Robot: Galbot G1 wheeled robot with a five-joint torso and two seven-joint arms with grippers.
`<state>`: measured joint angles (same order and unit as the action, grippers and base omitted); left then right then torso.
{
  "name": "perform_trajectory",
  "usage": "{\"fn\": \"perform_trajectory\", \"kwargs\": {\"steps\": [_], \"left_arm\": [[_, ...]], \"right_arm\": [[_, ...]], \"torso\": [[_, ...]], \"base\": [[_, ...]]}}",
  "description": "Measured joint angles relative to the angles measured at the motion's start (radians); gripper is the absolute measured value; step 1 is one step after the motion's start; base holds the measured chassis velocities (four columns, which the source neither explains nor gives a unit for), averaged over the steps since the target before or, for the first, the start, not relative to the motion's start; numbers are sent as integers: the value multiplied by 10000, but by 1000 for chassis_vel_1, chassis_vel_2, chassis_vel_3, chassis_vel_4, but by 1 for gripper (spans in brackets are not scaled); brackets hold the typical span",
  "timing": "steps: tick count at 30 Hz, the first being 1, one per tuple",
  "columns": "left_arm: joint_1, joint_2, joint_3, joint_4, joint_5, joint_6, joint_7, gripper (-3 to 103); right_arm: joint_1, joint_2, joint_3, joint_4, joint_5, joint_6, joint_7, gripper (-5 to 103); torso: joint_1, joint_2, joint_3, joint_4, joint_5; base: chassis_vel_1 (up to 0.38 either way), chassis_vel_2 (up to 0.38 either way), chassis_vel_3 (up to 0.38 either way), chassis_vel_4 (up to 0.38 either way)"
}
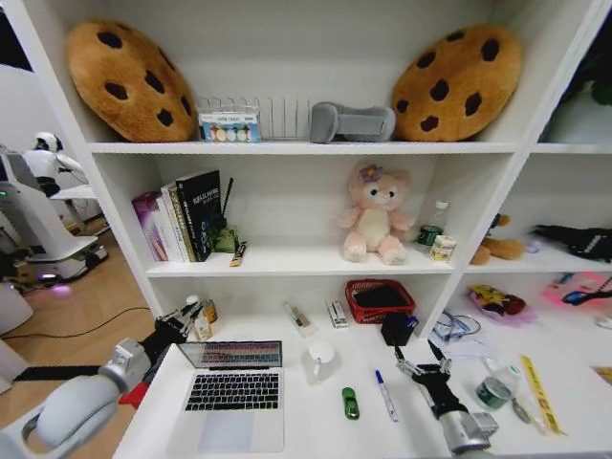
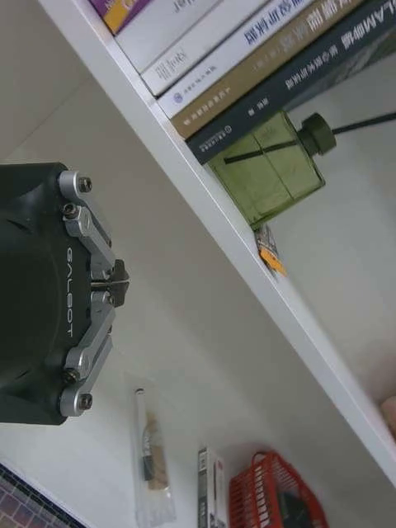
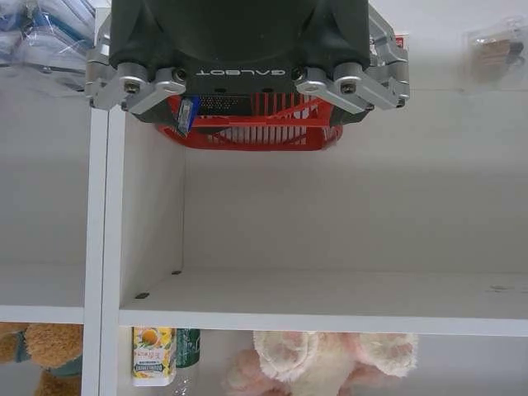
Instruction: Organize the objects on the table.
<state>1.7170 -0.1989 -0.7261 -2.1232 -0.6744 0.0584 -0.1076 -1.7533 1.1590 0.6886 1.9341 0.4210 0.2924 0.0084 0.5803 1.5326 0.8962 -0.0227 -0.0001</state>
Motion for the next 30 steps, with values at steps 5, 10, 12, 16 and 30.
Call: {"fn": "perform_trajectory", "kwargs": {"steps": [5, 10, 12, 16, 30], "left_arm": [[81, 1591, 173, 196, -156, -105, 261, 0], [240, 3122, 889, 338, 173, -335, 463, 0], [334, 3525, 1116, 387, 273, -438, 499, 0], [245, 4119, 1578, 346, 412, -596, 570, 0], [-21, 3373, 5375, -2031, 2855, -498, -394, 0]], "right_arm": [[-88, 58, 8, -36, 8, 91, -3, 100], [-55, 294, -113, -21, -11, 104, -5, 100], [-37, 412, -155, -16, -58, 109, -5, 100], [-38, 665, -168, 13, -85, 157, -3, 100], [-326, 948, 178, 521, -107, 116, 223, 100]], "torso": [[0, 0, 0, 0, 2], [0, 0, 0, -1, 4], [0, 0, 0, 2, 1], [-1, 0, -1, 2, 3], [-2, 0, -2, 1, 0]], "base": [[0, 0, 0, 0], [0, 0, 0, 0], [0, 0, 0, 0], [0, 0, 0, 0], [0, 0, 0, 0]]}}
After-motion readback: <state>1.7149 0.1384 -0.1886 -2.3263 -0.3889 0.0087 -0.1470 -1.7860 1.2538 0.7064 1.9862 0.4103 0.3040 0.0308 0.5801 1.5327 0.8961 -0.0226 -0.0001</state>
